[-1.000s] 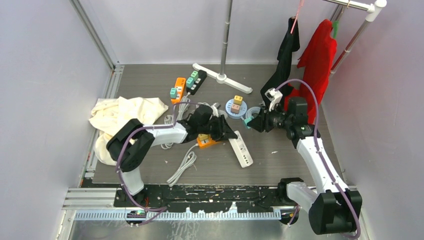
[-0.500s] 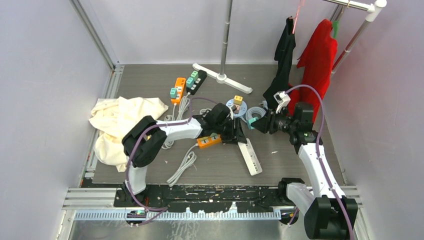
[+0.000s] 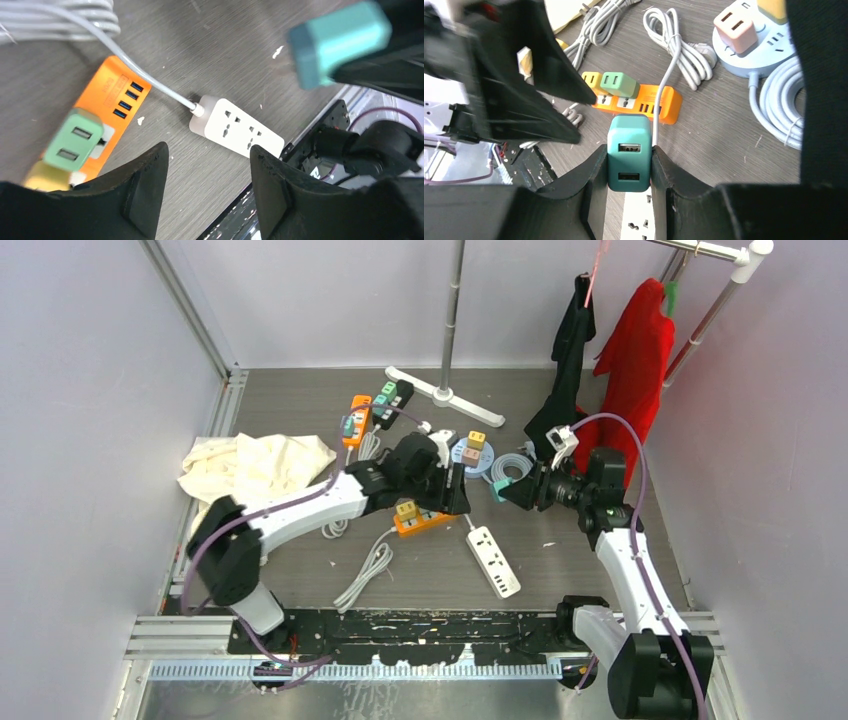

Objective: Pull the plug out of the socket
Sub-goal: Place the socket at the center of the board, then place the plug at the center of the board.

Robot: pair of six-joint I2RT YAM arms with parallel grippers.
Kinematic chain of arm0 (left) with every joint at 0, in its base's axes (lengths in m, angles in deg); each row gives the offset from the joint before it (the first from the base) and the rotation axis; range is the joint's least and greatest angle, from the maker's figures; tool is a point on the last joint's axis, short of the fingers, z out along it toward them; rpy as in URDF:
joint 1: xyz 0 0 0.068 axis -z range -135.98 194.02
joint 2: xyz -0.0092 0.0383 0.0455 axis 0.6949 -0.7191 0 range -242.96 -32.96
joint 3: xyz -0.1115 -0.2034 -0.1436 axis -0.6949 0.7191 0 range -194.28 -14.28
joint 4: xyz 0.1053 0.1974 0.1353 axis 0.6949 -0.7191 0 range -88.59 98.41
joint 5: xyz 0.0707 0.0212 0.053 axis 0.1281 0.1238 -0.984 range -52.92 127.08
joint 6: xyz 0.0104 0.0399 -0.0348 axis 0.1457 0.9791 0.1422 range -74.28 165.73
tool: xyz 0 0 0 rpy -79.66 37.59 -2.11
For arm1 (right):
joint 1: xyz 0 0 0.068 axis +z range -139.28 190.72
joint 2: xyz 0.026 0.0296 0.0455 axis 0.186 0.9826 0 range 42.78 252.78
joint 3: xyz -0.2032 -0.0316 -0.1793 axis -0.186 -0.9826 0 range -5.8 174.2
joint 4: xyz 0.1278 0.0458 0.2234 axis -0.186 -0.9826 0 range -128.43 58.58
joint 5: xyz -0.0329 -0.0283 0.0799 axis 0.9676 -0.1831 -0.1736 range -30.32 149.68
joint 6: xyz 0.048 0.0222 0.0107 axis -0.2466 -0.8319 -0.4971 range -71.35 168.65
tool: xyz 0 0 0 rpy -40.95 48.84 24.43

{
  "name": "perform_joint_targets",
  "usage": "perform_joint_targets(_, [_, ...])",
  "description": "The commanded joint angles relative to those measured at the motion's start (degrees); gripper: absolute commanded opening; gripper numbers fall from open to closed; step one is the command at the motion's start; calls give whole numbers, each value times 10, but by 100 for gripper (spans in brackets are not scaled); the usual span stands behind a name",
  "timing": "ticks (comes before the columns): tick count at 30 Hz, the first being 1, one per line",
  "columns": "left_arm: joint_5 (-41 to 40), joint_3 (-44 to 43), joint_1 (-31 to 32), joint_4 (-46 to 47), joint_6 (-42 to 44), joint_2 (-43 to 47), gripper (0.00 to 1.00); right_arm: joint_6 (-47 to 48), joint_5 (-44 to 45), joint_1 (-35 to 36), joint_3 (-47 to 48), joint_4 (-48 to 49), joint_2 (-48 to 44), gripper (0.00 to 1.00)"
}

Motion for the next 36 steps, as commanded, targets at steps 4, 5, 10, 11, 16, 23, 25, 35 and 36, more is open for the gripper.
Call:
perform_joint_targets(4, [-37,97,-3,142,168,182,77,-83,-91,-2,-28,108,-5,1])
perform_joint_targets(5, [-35,119,-4,172,169,200,87,-95,-99,-2,-34,126,-4,1])
perform_joint_targets(10, [37,210,-12,321,202,266,99,-118,-123,6,-51,145,-1,1])
perform_joint_targets(11, [46,223,-13,345,210,273,100,-123,-126,9,-54,148,0,1])
perform_joint_targets(16, [79,252,12,414,316,282,99,-150,-139,30,-70,175,8,1])
perform_joint_targets(23, [29,216,69,380,450,226,99,-159,-140,59,-73,191,20,2])
perform_joint_targets(25, [12,203,83,378,464,200,99,-160,-140,64,-73,193,22,2])
perform_joint_targets(35, [-118,126,132,314,495,103,89,-160,-135,70,-74,196,26,2])
perform_joint_targets(36, [-120,126,132,313,495,101,84,-160,-135,70,-74,196,26,2])
